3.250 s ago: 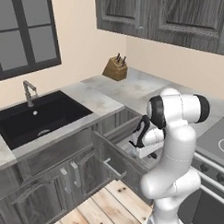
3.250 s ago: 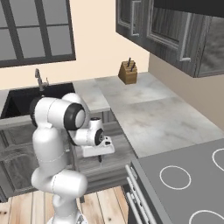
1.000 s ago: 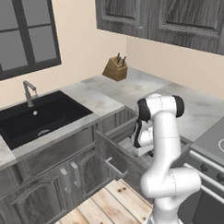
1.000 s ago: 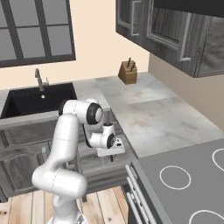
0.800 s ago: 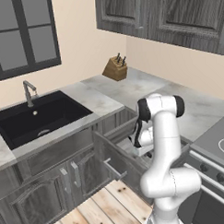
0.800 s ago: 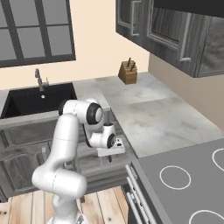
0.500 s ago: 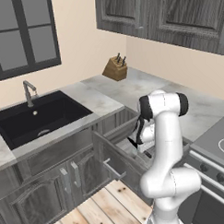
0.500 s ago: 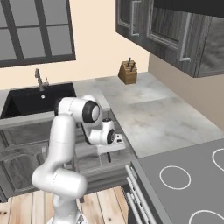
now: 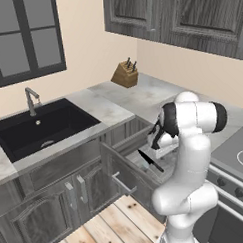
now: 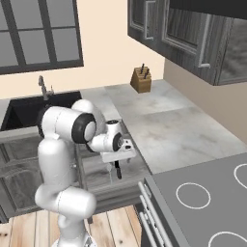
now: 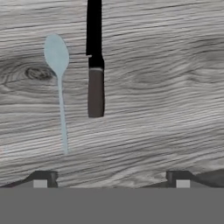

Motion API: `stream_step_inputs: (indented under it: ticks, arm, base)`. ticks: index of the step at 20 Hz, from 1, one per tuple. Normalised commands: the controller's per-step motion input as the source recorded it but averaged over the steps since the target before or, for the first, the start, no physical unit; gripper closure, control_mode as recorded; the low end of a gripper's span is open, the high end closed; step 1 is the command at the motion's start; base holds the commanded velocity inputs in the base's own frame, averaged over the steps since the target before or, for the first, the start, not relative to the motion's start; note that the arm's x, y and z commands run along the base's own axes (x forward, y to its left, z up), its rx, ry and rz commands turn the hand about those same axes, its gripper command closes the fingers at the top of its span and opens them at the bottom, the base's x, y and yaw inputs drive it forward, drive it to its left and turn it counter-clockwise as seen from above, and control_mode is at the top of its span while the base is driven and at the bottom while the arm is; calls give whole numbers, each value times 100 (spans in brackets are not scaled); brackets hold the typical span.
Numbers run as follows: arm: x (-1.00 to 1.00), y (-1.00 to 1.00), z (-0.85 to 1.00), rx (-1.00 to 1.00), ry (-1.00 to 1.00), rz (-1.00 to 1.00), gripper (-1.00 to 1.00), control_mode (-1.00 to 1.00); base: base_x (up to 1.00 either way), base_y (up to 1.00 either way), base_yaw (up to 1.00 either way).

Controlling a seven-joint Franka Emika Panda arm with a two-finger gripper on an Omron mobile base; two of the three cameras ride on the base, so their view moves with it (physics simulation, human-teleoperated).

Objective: Pick up the metallic utensils from the counter and place them in the open drawer. Make sure not to pick up any wooden utensils.

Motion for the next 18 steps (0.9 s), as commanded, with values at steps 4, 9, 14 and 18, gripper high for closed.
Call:
stream_step_inputs:
  ticks: [4,9,14,18]
  arm:
    - [-67,14,99,-1,0,0,-100,-100]
    - [-52,9,100,0,0,-2,-100,-100]
    - [-65,23,100,0,0,-11,-100,-100]
    - [-87,47,100,1,-5,-14,-100,-100]
  base:
    - [0,0,0]
    - [0,0,0]
    - [0,0,0]
    - [0,0,0]
